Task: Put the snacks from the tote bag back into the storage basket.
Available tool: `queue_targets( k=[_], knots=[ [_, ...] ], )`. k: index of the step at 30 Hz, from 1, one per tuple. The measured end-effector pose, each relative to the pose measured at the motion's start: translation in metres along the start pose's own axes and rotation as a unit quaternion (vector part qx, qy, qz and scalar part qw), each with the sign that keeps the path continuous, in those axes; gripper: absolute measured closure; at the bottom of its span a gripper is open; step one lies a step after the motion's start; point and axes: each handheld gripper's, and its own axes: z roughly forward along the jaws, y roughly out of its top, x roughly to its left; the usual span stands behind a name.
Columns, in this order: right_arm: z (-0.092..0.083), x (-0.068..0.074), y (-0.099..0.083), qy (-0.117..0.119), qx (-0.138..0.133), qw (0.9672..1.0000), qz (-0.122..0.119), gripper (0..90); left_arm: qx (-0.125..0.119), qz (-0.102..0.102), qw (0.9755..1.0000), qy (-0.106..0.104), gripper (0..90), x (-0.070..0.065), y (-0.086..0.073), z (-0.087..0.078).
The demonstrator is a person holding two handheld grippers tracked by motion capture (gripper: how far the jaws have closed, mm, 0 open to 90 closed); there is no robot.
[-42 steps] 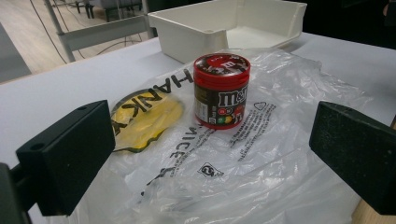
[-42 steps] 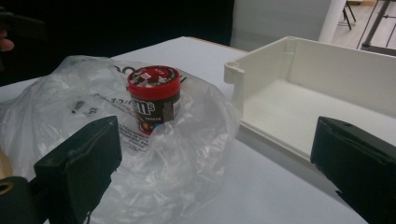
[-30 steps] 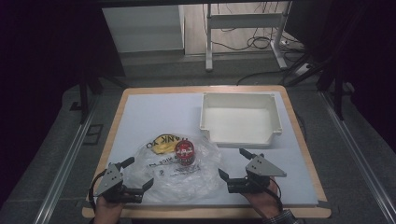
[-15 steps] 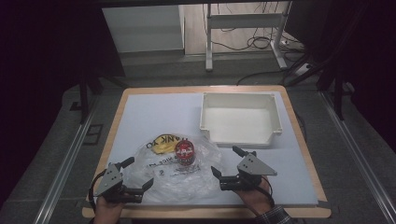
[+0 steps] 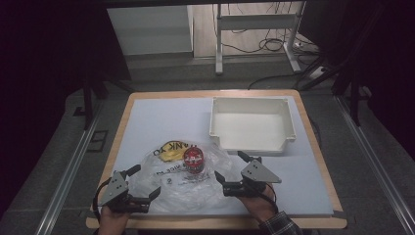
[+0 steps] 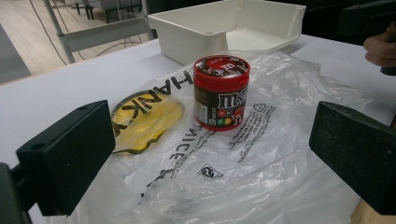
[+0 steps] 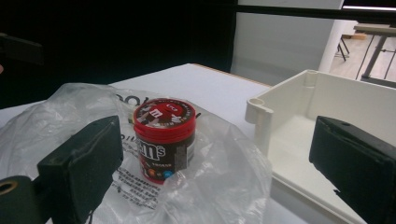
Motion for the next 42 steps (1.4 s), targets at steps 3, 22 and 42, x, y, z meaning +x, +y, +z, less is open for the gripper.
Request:
queue_targets(
  k=[3, 22, 42],
  knots=[
    [0.005, 0.002, -0.002, 0.005, -0.001, 1.0000, 0.005, 3.1, 0.000, 0.000, 1.0000, 0.000, 0.3, 0.000, 0.000, 0.000],
    [0.038, 0.016, -0.012, 0.002, -0.015, 0.9992, 0.038, 3.3, -0.001, 0.000, 1.0000, 0.000, 0.3, 0.000, 0.000, 0.000],
    [0.061, 0.033, -0.007, 0.001, -0.013, 0.9992, 0.037, 3.3, -0.002, 0.000, 1.0000, 0.000, 0.3, 0.000, 0.000, 0.000]
  ],
)
